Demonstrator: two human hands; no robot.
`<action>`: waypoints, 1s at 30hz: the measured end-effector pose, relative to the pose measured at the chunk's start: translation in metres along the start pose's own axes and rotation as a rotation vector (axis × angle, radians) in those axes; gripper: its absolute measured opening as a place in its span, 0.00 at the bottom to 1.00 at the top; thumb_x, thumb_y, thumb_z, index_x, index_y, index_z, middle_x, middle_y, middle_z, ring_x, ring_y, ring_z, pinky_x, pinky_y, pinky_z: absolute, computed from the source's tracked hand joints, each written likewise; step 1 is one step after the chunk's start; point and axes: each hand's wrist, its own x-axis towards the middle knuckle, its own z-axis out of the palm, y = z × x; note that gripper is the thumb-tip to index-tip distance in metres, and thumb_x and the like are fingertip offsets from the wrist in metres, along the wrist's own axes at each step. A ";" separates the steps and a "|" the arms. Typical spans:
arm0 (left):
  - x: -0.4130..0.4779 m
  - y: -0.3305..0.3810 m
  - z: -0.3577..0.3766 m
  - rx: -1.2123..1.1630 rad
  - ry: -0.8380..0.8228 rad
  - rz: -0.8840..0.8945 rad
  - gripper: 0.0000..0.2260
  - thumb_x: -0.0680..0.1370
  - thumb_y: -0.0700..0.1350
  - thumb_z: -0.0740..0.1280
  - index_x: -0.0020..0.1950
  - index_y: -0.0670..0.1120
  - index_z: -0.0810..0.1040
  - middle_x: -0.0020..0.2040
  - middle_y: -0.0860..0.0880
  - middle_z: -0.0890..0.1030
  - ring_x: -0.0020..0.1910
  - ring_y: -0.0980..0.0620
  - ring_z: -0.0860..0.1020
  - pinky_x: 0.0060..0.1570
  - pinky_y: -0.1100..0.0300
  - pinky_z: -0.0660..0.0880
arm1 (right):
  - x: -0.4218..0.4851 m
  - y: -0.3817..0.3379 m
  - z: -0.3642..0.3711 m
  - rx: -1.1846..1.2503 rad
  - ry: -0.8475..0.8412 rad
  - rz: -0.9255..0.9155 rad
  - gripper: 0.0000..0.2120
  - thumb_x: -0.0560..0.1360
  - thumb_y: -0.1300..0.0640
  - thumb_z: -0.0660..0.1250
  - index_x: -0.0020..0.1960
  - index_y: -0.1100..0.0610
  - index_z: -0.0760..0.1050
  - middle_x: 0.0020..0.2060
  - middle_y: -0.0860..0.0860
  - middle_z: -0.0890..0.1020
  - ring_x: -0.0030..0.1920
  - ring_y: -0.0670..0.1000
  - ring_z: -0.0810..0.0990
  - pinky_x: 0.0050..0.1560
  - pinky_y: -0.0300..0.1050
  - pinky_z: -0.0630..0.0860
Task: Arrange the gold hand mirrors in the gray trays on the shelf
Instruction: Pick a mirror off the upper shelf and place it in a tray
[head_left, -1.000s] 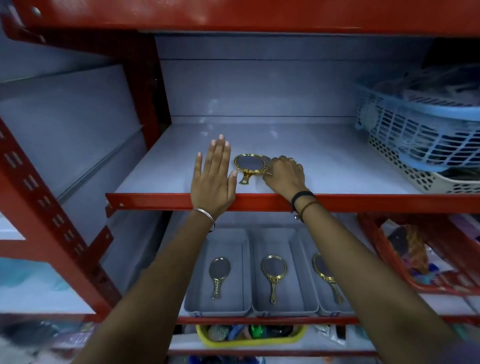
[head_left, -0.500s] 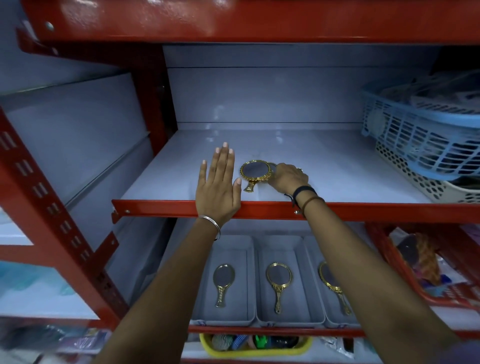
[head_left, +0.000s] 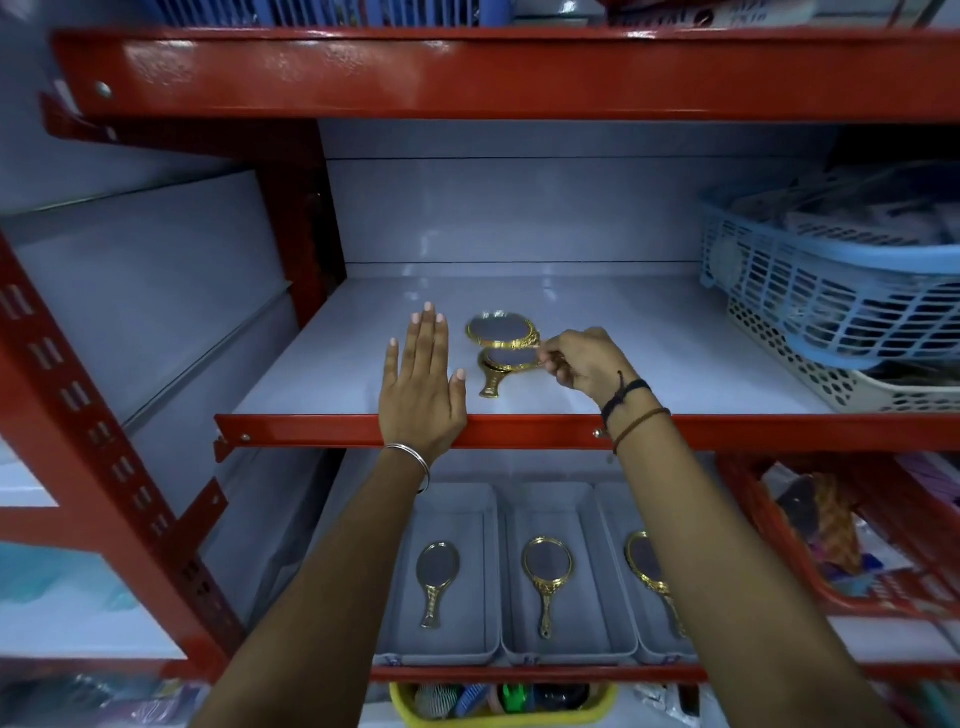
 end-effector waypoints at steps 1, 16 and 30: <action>0.000 0.001 0.000 -0.006 0.001 0.000 0.29 0.78 0.51 0.49 0.78 0.43 0.49 0.79 0.45 0.51 0.78 0.50 0.49 0.76 0.49 0.47 | -0.009 0.002 -0.008 0.087 -0.003 0.005 0.11 0.75 0.66 0.61 0.34 0.62 0.74 0.28 0.54 0.74 0.26 0.47 0.71 0.18 0.31 0.66; -0.005 0.007 0.000 0.033 0.018 -0.010 0.29 0.78 0.48 0.53 0.77 0.41 0.50 0.79 0.42 0.52 0.78 0.45 0.51 0.75 0.45 0.49 | -0.114 0.179 -0.131 0.267 -0.240 0.302 0.06 0.77 0.63 0.61 0.45 0.58 0.77 0.34 0.49 0.81 0.37 0.47 0.78 0.38 0.38 0.74; -0.004 0.003 0.011 0.056 0.154 -0.033 0.28 0.78 0.51 0.47 0.77 0.41 0.53 0.78 0.42 0.55 0.78 0.45 0.52 0.76 0.48 0.47 | -0.042 0.268 -0.132 -0.374 0.247 0.575 0.19 0.77 0.56 0.64 0.58 0.71 0.76 0.57 0.62 0.81 0.54 0.57 0.80 0.52 0.47 0.75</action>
